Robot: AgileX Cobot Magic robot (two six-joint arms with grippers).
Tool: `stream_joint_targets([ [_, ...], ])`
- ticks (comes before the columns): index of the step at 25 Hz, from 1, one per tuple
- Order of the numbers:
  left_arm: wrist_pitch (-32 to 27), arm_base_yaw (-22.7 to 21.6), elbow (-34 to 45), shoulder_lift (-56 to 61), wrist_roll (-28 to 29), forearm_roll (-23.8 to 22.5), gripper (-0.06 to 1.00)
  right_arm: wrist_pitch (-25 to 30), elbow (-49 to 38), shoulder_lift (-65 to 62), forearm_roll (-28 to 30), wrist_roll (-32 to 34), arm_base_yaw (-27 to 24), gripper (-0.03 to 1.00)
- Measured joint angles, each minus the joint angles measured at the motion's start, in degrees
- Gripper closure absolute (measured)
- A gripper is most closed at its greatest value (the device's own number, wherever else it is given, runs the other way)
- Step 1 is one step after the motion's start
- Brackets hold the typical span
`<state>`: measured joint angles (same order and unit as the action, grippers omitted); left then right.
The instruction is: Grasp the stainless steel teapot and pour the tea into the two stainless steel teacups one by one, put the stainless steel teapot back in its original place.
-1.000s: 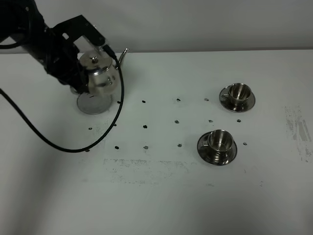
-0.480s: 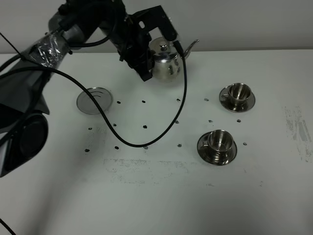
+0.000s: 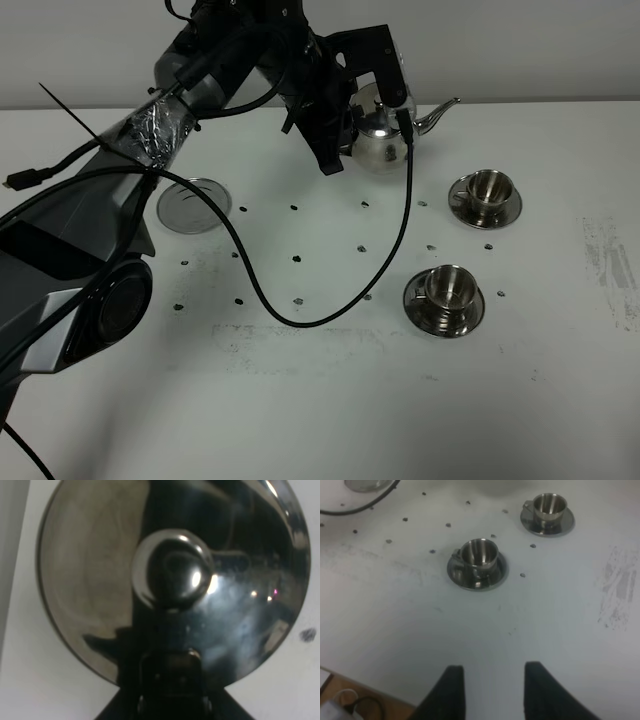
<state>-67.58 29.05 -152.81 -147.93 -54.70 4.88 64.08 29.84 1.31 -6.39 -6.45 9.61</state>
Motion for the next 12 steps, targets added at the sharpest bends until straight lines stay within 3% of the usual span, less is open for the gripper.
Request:
stream_joint_targets([
  [6,0.22,1.1,-0.05,-0.23,-4.84,-4.88,0.75,0.0,0.0,0.0,0.0,0.0,0.0,0.66],
  [12,4.35,2.57,-0.11,-1.04,-6.84,-6.62,0.75,0.0,0.0,0.0,0.0,0.0,0.0,0.66],
])
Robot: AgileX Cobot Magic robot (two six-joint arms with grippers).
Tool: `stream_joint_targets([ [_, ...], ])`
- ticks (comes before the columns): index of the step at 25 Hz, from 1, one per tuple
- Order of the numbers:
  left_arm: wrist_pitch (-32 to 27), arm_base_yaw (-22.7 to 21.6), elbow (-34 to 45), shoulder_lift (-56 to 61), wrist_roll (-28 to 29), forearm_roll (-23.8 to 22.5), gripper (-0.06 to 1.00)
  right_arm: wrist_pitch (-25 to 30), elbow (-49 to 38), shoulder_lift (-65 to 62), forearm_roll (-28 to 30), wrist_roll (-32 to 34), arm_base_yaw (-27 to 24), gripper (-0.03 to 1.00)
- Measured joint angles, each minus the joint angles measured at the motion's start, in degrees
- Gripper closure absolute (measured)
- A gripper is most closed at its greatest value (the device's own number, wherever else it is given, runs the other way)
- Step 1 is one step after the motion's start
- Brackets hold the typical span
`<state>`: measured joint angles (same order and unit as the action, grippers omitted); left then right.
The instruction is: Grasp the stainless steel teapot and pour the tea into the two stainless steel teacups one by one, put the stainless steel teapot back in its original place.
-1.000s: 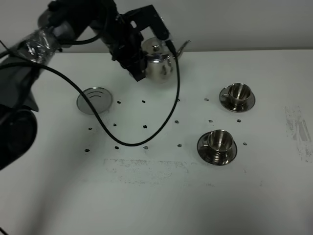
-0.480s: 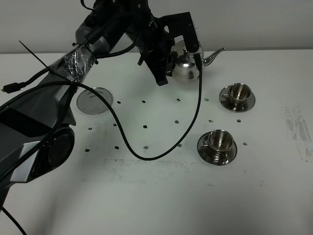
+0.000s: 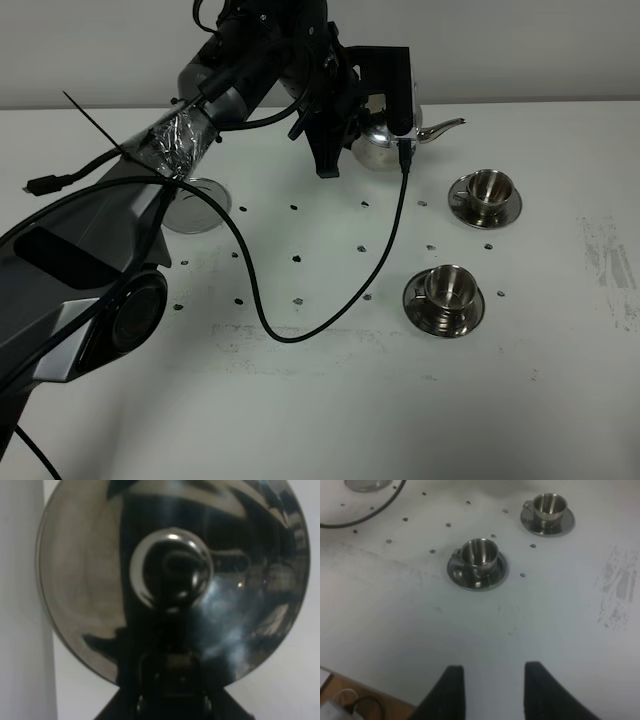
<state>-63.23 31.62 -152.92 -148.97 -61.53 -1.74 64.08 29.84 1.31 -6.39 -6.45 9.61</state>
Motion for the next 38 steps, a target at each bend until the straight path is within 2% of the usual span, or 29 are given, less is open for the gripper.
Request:
stream_joint_targets([
  [3,2.96,0.51,0.0,-1.02,-1.38,-0.68,0.75,0.0,0.0,0.0,0.0,0.0,0.0,0.66],
  [9,6.15,1.88,0.0,-2.02,-2.61,-5.58,0.75,0.0,0.0,0.0,0.0,0.0,0.0,0.66],
  [16,8.43,3.02,0.0,-3.66,-6.55,-7.37,0.75,0.0,0.0,0.0,0.0,0.0,0.0,0.66],
  [24,10.74,4.2,0.0,-5.34,-7.53,-10.83,0.75,0.0,0.0,0.0,0.0,0.0,0.0,0.66],
  [30,13.55,5.18,0.0,-5.34,-13.11,-12.29,0.75,0.0,0.0,0.0,0.0,0.0,0.0,0.66],
  [38,16.54,5.45,0.0,-5.36,-15.41,-16.81,0.75,0.0,0.0,0.0,0.0,0.0,0.0,0.66],
])
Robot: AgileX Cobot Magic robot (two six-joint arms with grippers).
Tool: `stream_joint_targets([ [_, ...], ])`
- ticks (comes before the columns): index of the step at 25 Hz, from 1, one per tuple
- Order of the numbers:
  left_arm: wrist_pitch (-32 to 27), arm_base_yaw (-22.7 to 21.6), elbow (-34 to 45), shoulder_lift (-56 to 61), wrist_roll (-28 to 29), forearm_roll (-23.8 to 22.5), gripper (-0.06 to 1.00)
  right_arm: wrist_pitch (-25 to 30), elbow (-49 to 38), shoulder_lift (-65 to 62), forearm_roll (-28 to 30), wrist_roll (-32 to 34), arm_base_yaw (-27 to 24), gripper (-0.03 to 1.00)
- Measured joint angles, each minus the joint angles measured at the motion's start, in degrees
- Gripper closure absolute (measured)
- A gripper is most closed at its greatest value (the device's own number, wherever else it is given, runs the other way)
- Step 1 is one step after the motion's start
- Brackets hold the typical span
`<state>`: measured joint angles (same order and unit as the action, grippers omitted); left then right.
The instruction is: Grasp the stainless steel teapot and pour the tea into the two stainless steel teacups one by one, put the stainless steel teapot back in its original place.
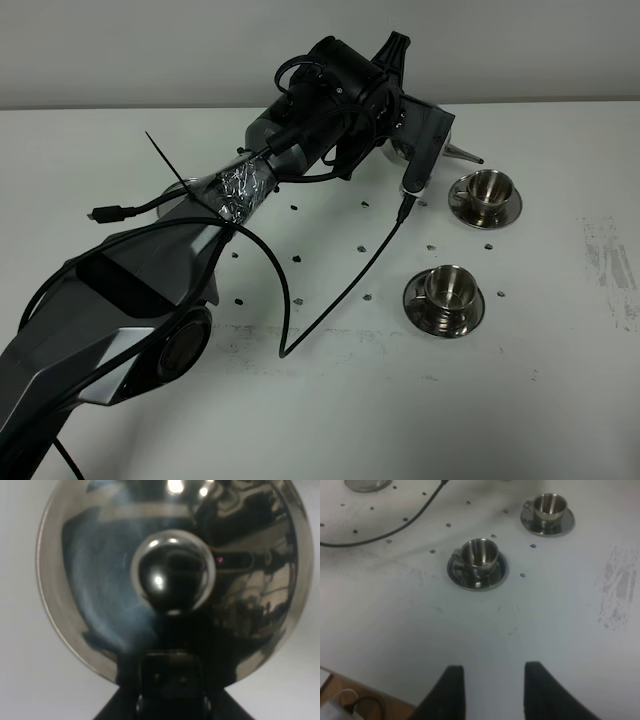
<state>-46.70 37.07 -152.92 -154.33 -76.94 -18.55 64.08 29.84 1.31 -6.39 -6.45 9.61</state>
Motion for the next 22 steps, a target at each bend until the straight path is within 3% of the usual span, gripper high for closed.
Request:
stream_joint_targets([
  [10,1.96,0.06,0.0,-0.71,-6.0,-0.53,0.75,0.0,0.0,0.0,0.0,0.0,0.0,0.66],
  [22,3.72,0.9,0.0,-1.1,-6.75,-2.74,0.75,0.0,0.0,0.0,0.0,0.0,0.0,0.66],
])
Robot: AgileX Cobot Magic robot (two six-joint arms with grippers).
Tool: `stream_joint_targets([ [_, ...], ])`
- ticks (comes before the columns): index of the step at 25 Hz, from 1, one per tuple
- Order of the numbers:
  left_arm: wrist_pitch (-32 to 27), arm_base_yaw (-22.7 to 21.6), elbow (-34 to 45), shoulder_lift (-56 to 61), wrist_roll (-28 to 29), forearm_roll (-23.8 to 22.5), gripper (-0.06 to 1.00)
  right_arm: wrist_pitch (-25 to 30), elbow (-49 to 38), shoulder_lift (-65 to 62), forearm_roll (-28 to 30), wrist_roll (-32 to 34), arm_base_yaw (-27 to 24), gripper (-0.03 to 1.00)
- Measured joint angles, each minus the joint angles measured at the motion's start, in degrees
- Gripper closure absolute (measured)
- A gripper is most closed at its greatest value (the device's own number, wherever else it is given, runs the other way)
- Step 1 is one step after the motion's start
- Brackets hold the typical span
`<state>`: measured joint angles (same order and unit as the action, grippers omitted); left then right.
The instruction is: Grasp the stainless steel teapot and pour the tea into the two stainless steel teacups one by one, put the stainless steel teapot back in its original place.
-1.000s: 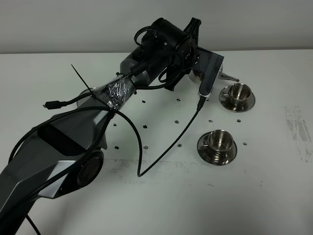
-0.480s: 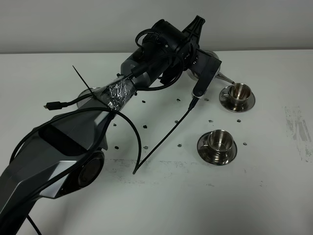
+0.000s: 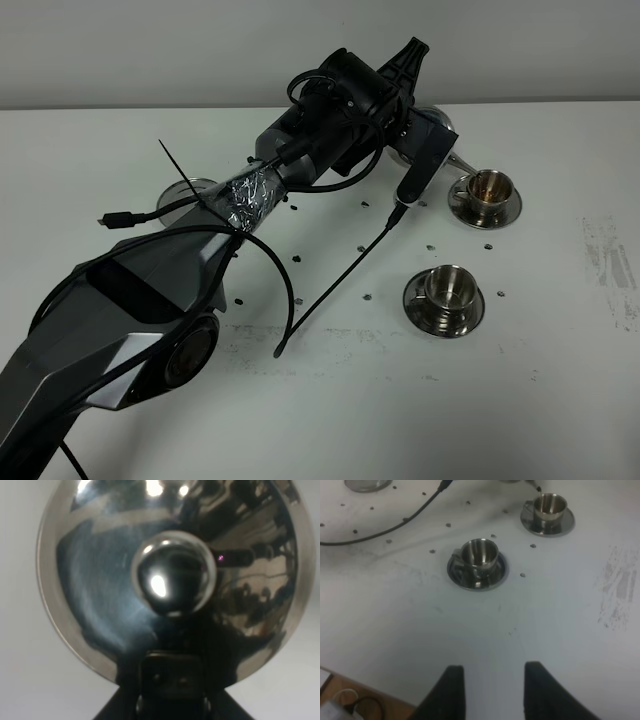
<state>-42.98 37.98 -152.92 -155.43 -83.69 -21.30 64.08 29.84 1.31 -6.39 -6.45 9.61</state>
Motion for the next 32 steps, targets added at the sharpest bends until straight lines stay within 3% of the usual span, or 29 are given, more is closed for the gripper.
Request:
stream_joint_targets([
  [32,4.61,0.71,0.0,0.0,-1.06,-5.29,0.75,0.0,0.0,0.0,0.0,0.0,0.0,0.66],
])
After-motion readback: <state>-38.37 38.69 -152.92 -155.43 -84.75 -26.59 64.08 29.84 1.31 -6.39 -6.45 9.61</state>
